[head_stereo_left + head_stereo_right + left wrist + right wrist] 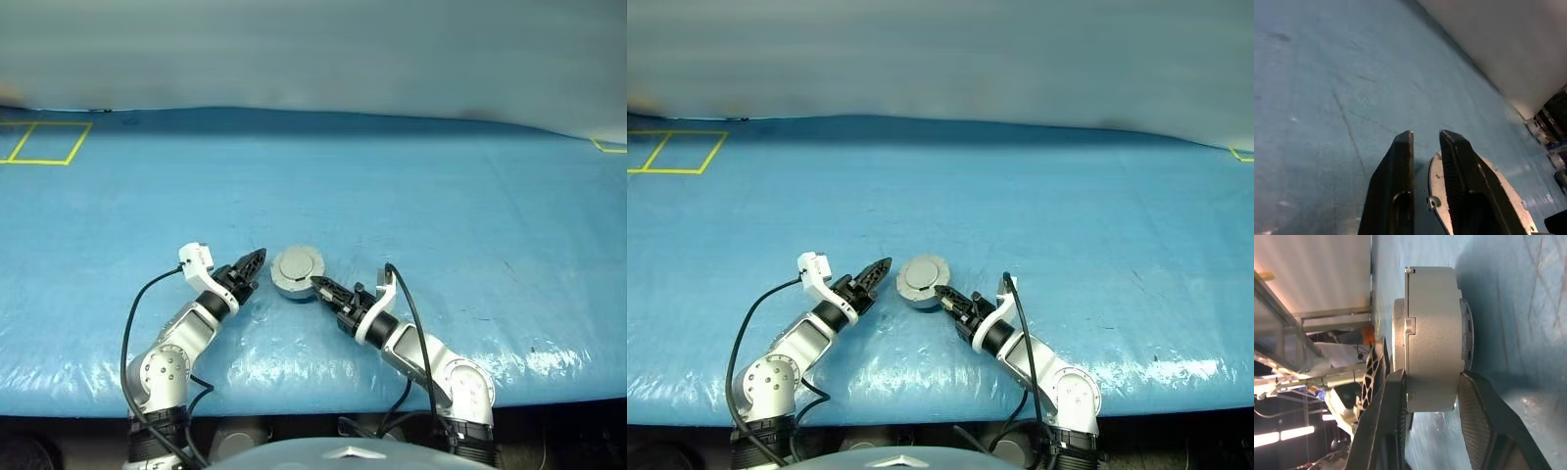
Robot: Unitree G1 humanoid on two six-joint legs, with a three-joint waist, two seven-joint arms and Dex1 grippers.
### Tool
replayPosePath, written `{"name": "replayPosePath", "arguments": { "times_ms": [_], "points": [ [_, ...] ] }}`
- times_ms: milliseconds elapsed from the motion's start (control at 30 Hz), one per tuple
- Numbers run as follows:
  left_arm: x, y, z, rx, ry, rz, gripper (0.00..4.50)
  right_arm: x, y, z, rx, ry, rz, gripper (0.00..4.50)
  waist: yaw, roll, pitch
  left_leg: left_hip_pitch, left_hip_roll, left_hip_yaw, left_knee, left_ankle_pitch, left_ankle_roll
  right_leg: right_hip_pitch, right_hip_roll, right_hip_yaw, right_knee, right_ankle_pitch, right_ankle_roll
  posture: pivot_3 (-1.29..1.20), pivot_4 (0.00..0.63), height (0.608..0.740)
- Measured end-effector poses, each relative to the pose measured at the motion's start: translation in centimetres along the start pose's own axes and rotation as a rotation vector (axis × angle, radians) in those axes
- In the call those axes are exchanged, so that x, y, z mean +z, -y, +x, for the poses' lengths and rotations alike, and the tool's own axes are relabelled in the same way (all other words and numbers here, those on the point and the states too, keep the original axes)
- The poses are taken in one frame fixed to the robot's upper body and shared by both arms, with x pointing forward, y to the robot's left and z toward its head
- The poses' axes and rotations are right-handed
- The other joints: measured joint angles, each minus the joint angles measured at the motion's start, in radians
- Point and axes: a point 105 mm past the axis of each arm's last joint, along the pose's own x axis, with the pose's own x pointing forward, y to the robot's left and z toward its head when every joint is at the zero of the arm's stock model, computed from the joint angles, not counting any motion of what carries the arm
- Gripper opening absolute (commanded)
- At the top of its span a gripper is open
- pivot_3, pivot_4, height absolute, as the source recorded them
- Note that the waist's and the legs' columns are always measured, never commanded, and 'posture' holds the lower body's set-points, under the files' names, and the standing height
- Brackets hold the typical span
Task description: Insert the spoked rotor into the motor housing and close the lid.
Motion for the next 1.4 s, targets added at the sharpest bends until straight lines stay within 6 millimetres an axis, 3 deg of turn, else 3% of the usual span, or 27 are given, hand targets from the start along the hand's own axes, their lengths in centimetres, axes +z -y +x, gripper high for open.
{"name": "replayPosePath", "arguments": {
  "times_ms": [233,367,567,933,1133,1233,1400],
  "points": [
    [1.1,1.1,-0.7,-0.079,0.096,-0.306,4.5,1.9,-2.5,1.0,0.082,0.07,-0.021,1.16,0.001,-0.002,0.005,-0.002,0.0,0.0,0.002,0.0,0.0,-0.001,0.001,-0.001,0.0,0.001,0.001,0.0,0.15,0.74],
    [1.7,1.7,-1.0,-0.127,0.121,-0.432,4.5,2.6,-3.7,1.6,0.115,0.083,-0.04,1.16,0.003,-0.002,0.006,-0.002,0.0,0.0,0.003,0.0,0.0,0.0,0.001,-0.001,0.0,0.001,0.002,0.0,0.15,0.74],
    [1.0,2.8,-0.8,-0.185,0.082,-0.538,4.5,2.8,-5.1,2.2,0.154,0.073,-0.068,1.16,0.006,-0.002,0.006,-0.002,-0.001,0.0,0.004,0.0,0.0,0.0,0.001,-0.001,0.001,0.002,0.002,0.0,0.15,0.74],
    [-1.0,4.8,0.3,-0.263,-0.012,-0.598,4.5,-0.1,-5.8,3.3,0.184,-0.047,-0.07,1.16,0.005,-0.002,0.006,-0.001,-0.001,0.001,0.005,0.0,0.0,0.0,0.002,0.0,0.002,0.002,0.002,0.0,0.15,0.74],
    [-0.7,4.9,0.6,-0.273,0.009,-0.606,4.5,-1.5,-5.1,3.2,0.17,-0.092,-0.038,1.16,0.006,-0.002,0.006,-0.001,-0.001,0.002,0.005,0.0,0.0,0.0,0.002,0.0,0.002,0.002,0.002,0.0,0.15,0.74],
    [-0.4,4.7,0.6,-0.269,0.032,-0.617,3.9,-1.6,-4.9,3.0,0.169,-0.09,-0.018,1.16,0.006,-0.002,0.006,-0.001,-0.001,0.001,0.006,0.0,0.0,0.001,0.002,0.0,0.002,0.002,0.002,0.0,0.15,0.74],
    [-0.3,4.3,0.6,-0.256,0.052,-0.636,2.34,-1.8,-5.1,2.7,0.183,-0.088,-0.013,1.16,0.006,-0.002,0.006,-0.001,0.0,0.001,0.007,0.0,0.001,0.001,0.002,0.0,0.002,0.002,0.002,0.0,0.15,0.74]
  ]
}}
